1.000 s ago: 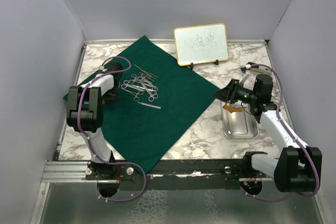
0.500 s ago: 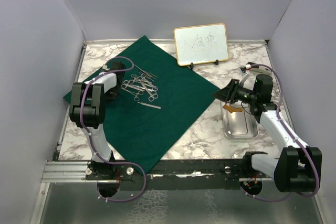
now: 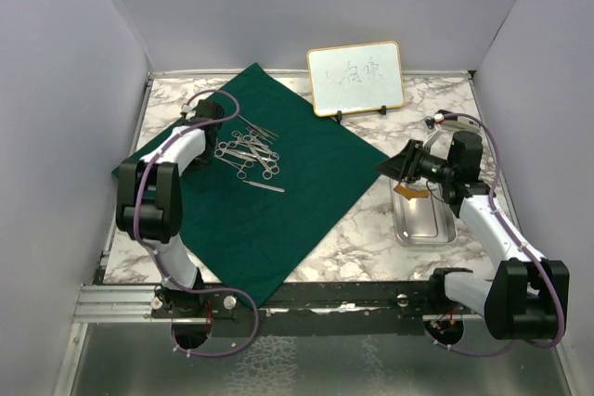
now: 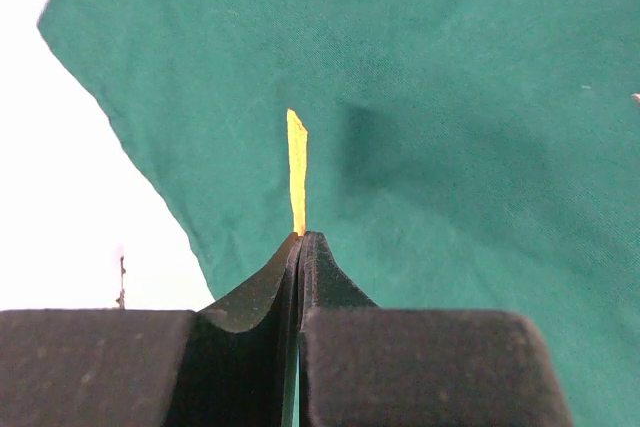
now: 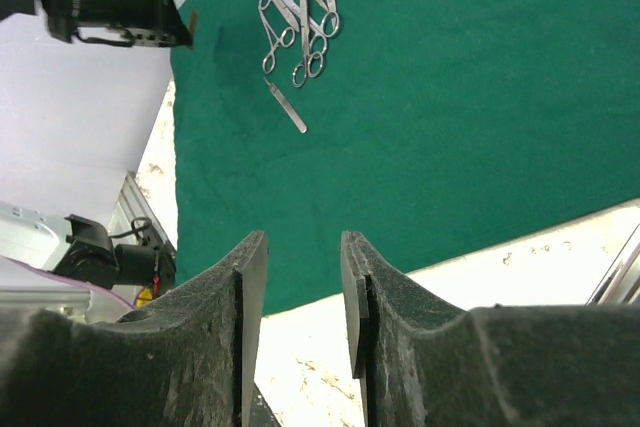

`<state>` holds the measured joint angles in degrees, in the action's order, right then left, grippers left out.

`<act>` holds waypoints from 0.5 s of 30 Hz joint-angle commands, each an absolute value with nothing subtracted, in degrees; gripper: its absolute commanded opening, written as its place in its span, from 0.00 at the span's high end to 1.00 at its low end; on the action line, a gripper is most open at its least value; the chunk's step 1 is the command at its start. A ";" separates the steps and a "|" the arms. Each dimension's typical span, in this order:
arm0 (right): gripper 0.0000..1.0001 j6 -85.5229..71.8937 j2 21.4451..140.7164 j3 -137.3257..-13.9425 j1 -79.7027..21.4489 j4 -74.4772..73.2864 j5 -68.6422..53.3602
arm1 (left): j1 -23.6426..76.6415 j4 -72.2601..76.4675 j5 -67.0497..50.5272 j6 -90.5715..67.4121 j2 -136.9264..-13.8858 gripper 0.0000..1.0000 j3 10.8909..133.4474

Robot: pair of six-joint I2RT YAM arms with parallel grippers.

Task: Prepare the surgical pack
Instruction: Pick up the medical item from the surgical kit.

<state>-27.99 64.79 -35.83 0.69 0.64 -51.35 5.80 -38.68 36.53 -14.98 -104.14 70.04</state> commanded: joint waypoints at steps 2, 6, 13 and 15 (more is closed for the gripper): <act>0.64 -27.04 64.80 -36.51 -0.34 1.48 -52.02 | 6.39 -40.53 25.11 -16.27 -91.71 1.00 70.03; 0.60 -27.75 65.32 -36.78 -3.67 4.12 -54.24 | 6.50 -34.37 1.33 -16.62 -83.53 1.00 66.27; 0.48 -32.60 73.53 -43.51 -20.77 11.44 -58.31 | 8.50 -10.80 -34.55 -31.26 -72.53 1.00 54.67; 0.46 -39.37 75.71 -43.33 -22.83 20.68 -61.63 | 10.01 -1.87 -40.29 -37.22 -69.96 1.00 51.46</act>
<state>-30.28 72.51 -41.50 -19.03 6.07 -54.65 7.73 -21.39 -17.04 -25.28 -74.06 56.05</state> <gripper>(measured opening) 0.518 0.011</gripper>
